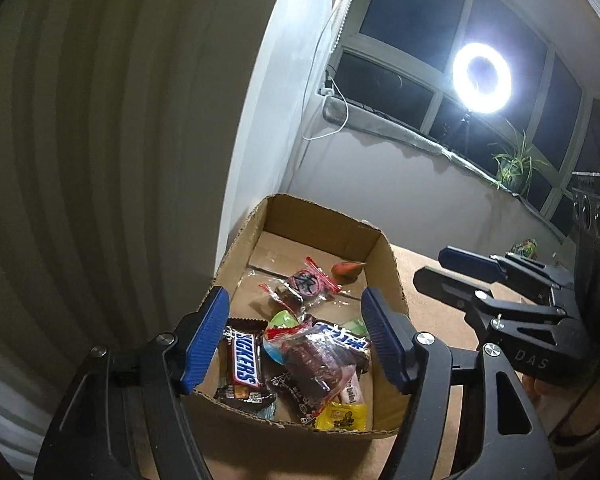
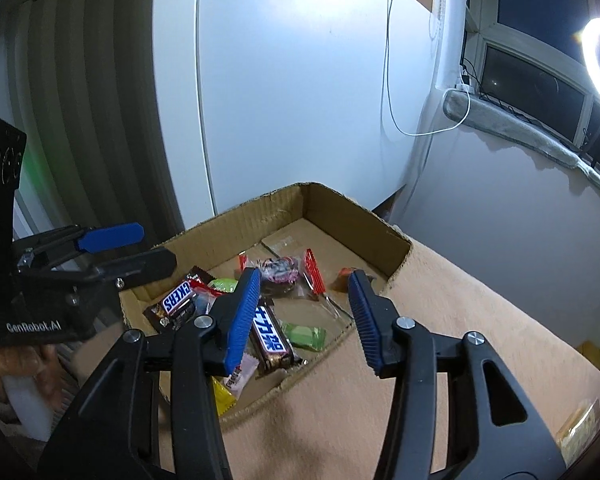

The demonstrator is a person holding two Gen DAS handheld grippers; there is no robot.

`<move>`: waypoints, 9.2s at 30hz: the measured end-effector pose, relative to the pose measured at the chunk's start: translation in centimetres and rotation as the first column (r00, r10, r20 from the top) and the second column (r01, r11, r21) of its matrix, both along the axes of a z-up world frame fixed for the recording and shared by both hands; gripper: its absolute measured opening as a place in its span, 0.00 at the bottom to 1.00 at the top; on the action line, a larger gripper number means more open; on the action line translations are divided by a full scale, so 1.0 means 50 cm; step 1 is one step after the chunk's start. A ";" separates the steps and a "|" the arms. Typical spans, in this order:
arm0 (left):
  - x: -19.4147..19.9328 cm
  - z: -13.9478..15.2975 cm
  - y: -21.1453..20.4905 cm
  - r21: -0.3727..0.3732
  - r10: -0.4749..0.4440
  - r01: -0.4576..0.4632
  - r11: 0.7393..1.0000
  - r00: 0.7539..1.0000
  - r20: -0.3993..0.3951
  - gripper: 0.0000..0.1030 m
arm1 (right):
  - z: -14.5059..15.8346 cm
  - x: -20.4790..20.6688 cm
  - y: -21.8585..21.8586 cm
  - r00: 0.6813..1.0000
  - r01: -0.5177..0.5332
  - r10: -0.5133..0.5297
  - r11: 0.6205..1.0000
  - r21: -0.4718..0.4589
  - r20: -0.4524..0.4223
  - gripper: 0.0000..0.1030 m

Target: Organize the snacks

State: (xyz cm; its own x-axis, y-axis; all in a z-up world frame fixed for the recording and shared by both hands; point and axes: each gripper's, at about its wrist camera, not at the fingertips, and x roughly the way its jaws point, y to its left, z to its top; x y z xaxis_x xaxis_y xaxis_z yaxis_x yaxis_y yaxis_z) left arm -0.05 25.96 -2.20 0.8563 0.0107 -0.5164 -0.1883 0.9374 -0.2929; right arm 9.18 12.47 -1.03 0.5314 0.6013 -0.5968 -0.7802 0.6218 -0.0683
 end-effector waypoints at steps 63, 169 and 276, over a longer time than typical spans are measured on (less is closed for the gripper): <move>0.258 -0.113 -0.803 -0.047 -0.606 0.622 0.782 0.740 -0.290 0.73 | -0.148 0.311 -0.885 0.845 0.488 -0.448 0.869 0.079 -0.290 0.79; -0.070 0.015 -0.047 0.179 0.082 -0.072 0.981 0.995 -0.050 0.88 | 0.002 -0.025 -0.162 0.998 0.054 -0.059 0.987 0.150 0.030 1.00; -0.015 0.058 -0.468 0.259 -0.124 0.151 0.954 0.985 -0.120 1.00 | 0.050 -0.134 -0.620 0.760 0.642 -0.649 0.757 0.125 0.032 1.00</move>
State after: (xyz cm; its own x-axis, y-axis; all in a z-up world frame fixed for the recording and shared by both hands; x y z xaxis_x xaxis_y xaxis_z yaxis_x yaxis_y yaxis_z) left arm -0.80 2.54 0.71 0.8023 0.0454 -0.5952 -0.0680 0.9976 -0.0155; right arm 2.47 -18.53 1.48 0.8526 0.1543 -0.4993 -0.1866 0.9823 -0.0149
